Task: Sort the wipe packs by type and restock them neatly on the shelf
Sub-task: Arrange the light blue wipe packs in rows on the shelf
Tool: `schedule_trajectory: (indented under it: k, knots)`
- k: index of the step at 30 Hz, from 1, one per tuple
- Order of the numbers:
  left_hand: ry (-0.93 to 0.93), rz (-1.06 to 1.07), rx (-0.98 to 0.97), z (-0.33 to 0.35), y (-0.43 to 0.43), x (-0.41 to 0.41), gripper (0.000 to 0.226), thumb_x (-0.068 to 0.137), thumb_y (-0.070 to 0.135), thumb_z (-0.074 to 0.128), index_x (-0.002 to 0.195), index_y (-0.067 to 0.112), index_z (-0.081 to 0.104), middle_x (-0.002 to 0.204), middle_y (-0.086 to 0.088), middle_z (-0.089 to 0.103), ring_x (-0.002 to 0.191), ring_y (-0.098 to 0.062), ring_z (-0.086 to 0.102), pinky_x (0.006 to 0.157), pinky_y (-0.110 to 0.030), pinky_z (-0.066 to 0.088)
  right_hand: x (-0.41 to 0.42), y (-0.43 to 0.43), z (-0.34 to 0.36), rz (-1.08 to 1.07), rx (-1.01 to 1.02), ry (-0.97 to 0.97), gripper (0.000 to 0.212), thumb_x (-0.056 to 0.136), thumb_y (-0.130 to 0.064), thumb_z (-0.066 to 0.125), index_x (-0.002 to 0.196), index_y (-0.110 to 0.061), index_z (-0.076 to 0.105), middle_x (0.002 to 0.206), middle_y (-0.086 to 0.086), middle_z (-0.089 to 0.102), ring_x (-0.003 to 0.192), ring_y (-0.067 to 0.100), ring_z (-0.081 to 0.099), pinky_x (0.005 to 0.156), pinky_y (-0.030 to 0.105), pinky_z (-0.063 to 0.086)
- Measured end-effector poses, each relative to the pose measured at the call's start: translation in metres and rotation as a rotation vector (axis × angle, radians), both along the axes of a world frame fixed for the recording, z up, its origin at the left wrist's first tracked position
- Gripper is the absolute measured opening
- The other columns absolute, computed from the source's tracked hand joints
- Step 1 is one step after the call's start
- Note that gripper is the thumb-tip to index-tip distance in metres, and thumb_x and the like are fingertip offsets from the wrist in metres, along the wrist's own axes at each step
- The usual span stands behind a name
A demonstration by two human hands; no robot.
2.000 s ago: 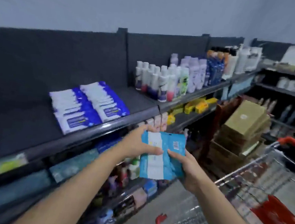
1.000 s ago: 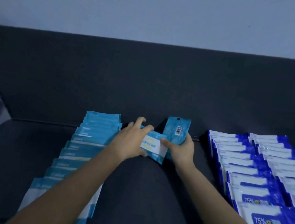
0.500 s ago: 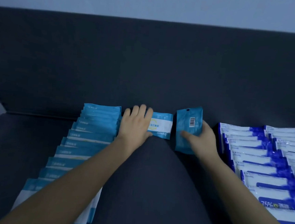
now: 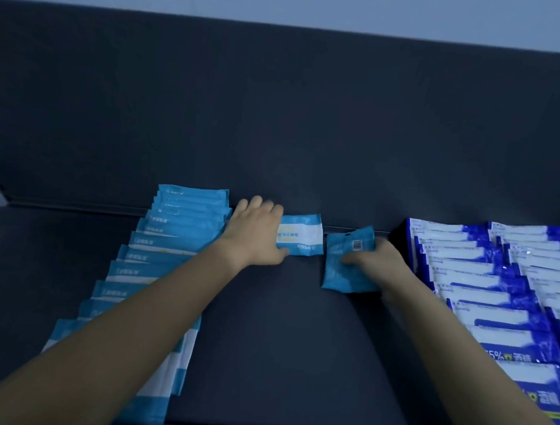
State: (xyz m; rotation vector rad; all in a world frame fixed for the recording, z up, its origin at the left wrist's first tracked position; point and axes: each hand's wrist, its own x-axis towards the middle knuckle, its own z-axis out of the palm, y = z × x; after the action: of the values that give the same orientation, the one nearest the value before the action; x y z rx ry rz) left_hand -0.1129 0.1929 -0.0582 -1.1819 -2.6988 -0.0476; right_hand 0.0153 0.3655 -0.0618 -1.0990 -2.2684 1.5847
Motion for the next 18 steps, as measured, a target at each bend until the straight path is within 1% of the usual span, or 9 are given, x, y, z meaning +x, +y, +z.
schedule_trajectory:
  k: [3,5,8,11,12,13,14,16,18]
  knots:
    - [-0.171,0.037,-0.074,0.007,-0.001,0.000,0.065,0.074,0.064,0.062,0.121,0.021,0.052,0.118,0.001,0.051,0.113,-0.020,0.040,0.098,-0.033,0.031,0.005,0.000,0.011,0.060,0.515,-0.319,0.056,0.077,-0.033,0.072,0.122,-0.007,0.050,0.122,0.009,0.054,0.110,0.029,0.056,0.085,0.034,0.047]
    - [-0.202,0.036,-0.103,0.011,0.000,0.002,0.070,0.075,0.065,0.060,0.129,0.021,0.050,0.125,0.000,0.046,0.118,-0.020,0.038,0.101,-0.034,0.030,0.007,-0.004,0.016,0.083,0.740,-0.324,0.054,0.081,-0.035,0.066,0.125,-0.009,0.047,0.128,0.012,0.045,0.117,0.032,0.046,0.087,0.038,0.044]
    - [-0.318,0.062,-0.138,0.013,0.002,0.004,0.074,0.082,0.061,0.056,0.140,0.018,0.039,0.135,-0.003,0.042,0.124,-0.024,0.039,0.104,-0.034,0.029,0.004,-0.013,0.014,0.162,0.801,-0.166,0.045,0.085,-0.034,0.063,0.124,-0.013,0.055,0.125,0.011,0.050,0.117,0.031,0.045,0.089,0.036,0.043]
    - [-0.361,0.094,-0.192,0.014,0.005,0.007,0.086,0.074,0.069,0.059,0.141,0.019,0.037,0.136,-0.003,0.040,0.126,-0.024,0.036,0.104,-0.034,0.028,0.002,-0.024,0.009,0.188,0.785,-0.035,0.034,0.087,-0.030,0.062,0.116,-0.013,0.062,0.117,0.008,0.055,0.111,0.028,0.051,0.083,0.032,0.042]
    - [-0.371,0.108,-0.214,0.015,0.006,0.009,0.089,0.068,0.076,0.059,0.136,0.020,0.042,0.133,-0.002,0.044,0.123,-0.024,0.039,0.101,-0.034,0.031,0.003,-0.027,0.009,0.187,0.780,-0.011,0.031,0.087,-0.029,0.061,0.114,-0.012,0.062,0.115,0.008,0.056,0.108,0.027,0.053,0.081,0.031,0.042]
    - [-0.381,0.126,-0.222,0.016,0.006,0.011,0.088,0.061,0.081,0.060,0.123,0.020,0.050,0.124,0.000,0.051,0.114,-0.023,0.046,0.094,-0.033,0.036,0.004,-0.029,0.008,0.188,0.798,-0.003,0.029,0.088,-0.028,0.059,0.111,-0.011,0.063,0.113,0.008,0.057,0.106,0.027,0.054,0.080,0.031,0.043]
    - [-0.398,0.145,-0.206,0.018,0.006,0.014,0.081,0.055,0.083,0.063,0.103,0.018,0.054,0.110,0.001,0.058,0.099,-0.020,0.052,0.082,-0.032,0.042,0.004,-0.030,0.008,0.184,0.844,-0.006,0.027,0.089,-0.026,0.057,0.108,-0.009,0.063,0.109,0.008,0.058,0.104,0.028,0.054,0.078,0.032,0.044]
    - [-0.491,0.190,-0.145,0.022,0.004,0.019,0.072,0.049,0.080,0.070,0.078,0.017,0.051,0.079,0.005,0.055,0.069,-0.015,0.051,0.058,-0.029,0.038,0.004,-0.029,0.008,0.149,0.924,-0.009,0.022,0.088,-0.022,0.053,0.101,-0.007,0.063,0.103,0.009,0.059,0.099,0.028,0.054,0.071,0.032,0.043]
    - [-0.673,0.216,-0.057,0.021,-0.001,0.022,0.065,0.051,0.073,0.075,0.075,0.017,0.054,0.075,0.006,0.054,0.066,-0.013,0.051,0.055,-0.027,0.035,0.003,-0.026,0.011,0.121,0.869,0.000,0.018,0.087,-0.020,0.051,0.094,-0.009,0.063,0.097,0.007,0.062,0.090,0.027,0.056,0.066,0.029,0.038]
